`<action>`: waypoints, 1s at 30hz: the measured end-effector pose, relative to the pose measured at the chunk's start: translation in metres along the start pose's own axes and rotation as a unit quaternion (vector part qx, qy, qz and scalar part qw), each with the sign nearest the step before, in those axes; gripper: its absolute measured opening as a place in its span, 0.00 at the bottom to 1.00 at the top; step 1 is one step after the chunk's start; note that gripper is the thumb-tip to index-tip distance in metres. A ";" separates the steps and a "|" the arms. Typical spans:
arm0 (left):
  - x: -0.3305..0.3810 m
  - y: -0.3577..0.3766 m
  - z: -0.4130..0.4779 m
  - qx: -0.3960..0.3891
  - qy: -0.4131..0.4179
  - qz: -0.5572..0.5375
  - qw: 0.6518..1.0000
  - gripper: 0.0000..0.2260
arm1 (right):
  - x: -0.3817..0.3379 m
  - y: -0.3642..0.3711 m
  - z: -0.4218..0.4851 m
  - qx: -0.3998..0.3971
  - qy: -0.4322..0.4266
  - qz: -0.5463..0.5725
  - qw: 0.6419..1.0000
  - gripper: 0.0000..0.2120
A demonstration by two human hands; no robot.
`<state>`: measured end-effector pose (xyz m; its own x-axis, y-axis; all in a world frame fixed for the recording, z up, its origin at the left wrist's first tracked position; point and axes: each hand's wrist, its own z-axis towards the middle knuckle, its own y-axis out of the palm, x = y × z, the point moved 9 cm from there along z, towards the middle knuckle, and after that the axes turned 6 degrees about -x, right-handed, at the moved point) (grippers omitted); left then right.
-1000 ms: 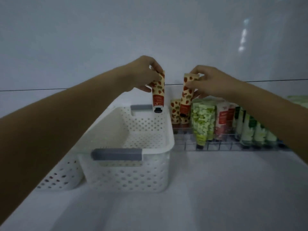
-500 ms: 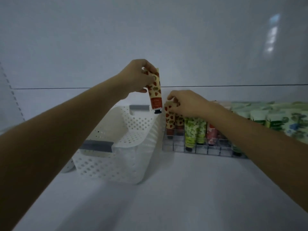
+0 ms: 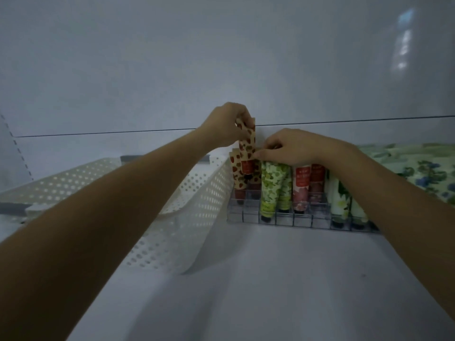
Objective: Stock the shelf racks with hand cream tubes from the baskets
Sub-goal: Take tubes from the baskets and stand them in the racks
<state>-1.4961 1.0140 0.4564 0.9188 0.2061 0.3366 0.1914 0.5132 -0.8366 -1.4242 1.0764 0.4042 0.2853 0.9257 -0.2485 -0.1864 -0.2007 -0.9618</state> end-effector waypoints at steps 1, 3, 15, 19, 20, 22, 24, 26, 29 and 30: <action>0.001 0.004 0.002 -0.003 0.003 0.008 1.000 0.08 | 0.000 0.000 -0.001 -0.008 -0.003 0.007 1.000 0.19; 0.004 0.012 0.006 -0.012 0.016 0.023 1.000 0.08 | 0.001 -0.001 -0.003 -0.016 -0.007 0.021 1.000 0.15; -0.009 0.045 0.006 -0.065 0.016 0.084 0.994 0.08 | 0.006 -0.006 -0.005 -0.011 -0.015 0.041 0.999 0.14; -0.008 0.050 0.003 -0.077 0.027 0.077 0.994 0.08 | 0.005 -0.005 -0.006 -0.010 -0.015 0.044 0.999 0.15; -0.006 0.048 0.003 -0.075 0.032 0.071 0.994 0.07 | 0.006 -0.005 -0.006 -0.011 -0.013 0.043 0.999 0.15; -0.004 0.037 0.002 -0.052 0.039 0.052 0.996 0.05 | 0.005 -0.006 -0.006 -0.012 -0.012 0.042 0.999 0.14; -0.001 0.023 0.002 -0.035 0.040 0.045 0.998 0.06 | 0.004 -0.011 -0.007 0.004 -0.015 0.043 0.999 0.14; 0.004 0.011 0.003 -0.034 0.050 0.044 0.997 0.07 | -0.001 -0.020 -0.011 0.039 -0.025 0.048 0.998 0.13; 0.006 -0.009 0.000 -0.036 0.061 0.049 0.996 0.06 | -0.013 -0.034 -0.015 0.110 -0.054 0.060 0.991 0.10; 0.002 -0.017 -0.001 -0.033 0.059 0.054 0.996 0.06 | -0.019 -0.037 -0.015 0.131 -0.066 0.063 0.987 0.10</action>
<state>-1.4973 1.0048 0.4707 0.9687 0.1560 0.1933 0.1080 0.4362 -0.8933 -1.4081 1.0613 0.4432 0.1225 0.9358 -0.3305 -0.4540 -0.2433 -0.8572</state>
